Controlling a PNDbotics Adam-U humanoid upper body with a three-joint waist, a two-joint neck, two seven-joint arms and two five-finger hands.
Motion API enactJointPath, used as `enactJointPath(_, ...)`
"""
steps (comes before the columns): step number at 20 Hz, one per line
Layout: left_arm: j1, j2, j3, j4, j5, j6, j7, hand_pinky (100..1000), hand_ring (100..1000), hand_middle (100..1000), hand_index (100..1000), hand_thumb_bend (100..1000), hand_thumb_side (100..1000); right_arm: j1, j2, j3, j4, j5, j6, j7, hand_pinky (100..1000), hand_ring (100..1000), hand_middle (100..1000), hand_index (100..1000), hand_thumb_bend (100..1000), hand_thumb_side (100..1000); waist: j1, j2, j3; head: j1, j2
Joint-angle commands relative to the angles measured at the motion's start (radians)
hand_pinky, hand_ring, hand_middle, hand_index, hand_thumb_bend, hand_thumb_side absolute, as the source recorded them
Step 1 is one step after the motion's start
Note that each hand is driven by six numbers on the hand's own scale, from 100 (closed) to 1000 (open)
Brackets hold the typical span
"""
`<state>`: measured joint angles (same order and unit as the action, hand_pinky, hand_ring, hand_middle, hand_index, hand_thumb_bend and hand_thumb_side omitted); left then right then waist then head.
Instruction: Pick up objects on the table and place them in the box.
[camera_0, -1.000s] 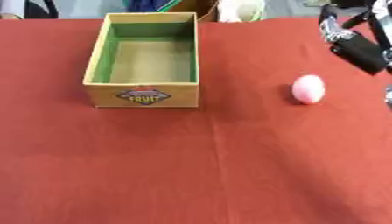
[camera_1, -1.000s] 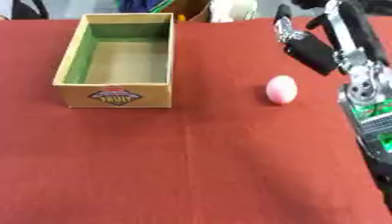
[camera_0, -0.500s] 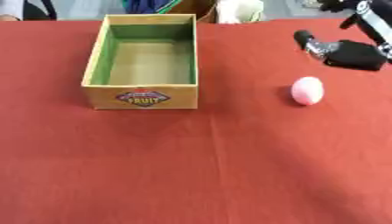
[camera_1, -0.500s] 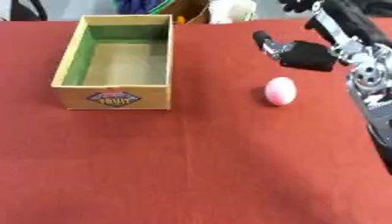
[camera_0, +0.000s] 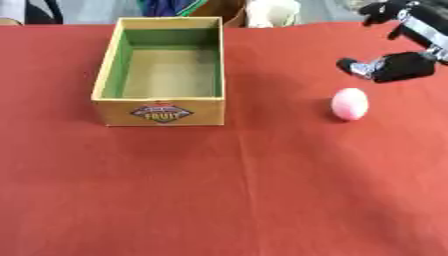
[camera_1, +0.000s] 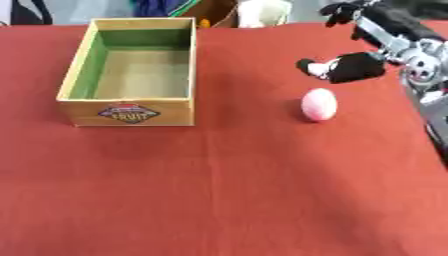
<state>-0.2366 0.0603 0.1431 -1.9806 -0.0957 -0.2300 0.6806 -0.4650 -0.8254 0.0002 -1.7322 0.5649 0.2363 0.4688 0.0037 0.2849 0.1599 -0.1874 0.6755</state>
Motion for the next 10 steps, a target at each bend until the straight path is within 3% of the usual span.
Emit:
enactJointPath(1,-0.003,0.004,-0.005,-0.019,0.006,0.0,-0.004,566,497,443,597,100,650,-0.022,-0.044,-0.002,0.043,-0.017,-0.016,0.057,745,908,815,995,512,451,0.0,-0.013,0.001,-0.003,-0.012)
enactJointPath(10,0.0,0.003,-0.006,-0.019,0.009,0.004,-0.005,567,497,443,596,100,650,-0.034,-0.053,0.014,0.145,-0.022,-0.056,0.152,761,919,835,1000,508,423,-0.001,-0.012,0.003,-0.009,-0.014)
